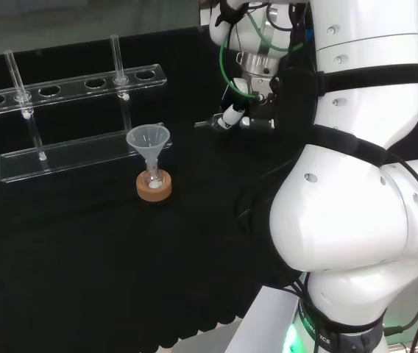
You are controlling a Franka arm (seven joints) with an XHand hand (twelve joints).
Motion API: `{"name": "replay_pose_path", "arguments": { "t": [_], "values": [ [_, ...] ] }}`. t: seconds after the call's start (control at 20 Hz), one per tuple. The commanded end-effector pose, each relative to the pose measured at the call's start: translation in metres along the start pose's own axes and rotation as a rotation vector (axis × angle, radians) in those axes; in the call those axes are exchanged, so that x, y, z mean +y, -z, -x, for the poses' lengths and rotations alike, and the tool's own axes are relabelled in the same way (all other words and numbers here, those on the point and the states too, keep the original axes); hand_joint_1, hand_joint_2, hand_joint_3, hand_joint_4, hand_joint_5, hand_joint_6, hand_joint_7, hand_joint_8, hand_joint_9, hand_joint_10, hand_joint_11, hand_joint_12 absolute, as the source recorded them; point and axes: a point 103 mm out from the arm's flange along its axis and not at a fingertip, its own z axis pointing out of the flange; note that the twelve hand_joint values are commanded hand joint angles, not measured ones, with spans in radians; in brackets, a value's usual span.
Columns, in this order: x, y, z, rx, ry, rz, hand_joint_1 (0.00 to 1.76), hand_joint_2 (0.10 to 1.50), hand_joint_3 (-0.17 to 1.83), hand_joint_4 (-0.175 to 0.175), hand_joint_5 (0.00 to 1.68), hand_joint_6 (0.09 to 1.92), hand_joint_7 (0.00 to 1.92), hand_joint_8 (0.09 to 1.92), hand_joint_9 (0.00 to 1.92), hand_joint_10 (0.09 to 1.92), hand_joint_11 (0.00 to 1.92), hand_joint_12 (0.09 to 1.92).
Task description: Put the weighing funnel back on the table.
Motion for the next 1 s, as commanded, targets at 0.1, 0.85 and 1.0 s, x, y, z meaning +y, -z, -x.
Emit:
{"name": "replay_pose_path", "arguments": {
  "t": [0.1,0.85,1.0],
  "values": [
    [-0.0002,0.0002,0.0029,-0.017,0.016,-0.014,1.12,0.84,0.27,0.175,1.32,0.45,0.51,0.71,0.97,0.3,0.86,1.0],
    [-0.0031,0.001,0.0038,-0.019,0.066,-0.063,1.05,0.58,0.6,0.032,0.52,0.7,0.22,0.69,0.62,0.53,0.58,1.17],
    [-0.0063,0.0083,0.0042,-0.01,0.081,-0.043,1.05,0.57,0.6,0.031,0.49,0.68,0.2,0.69,0.6,0.54,0.56,1.19]
  ]
}}
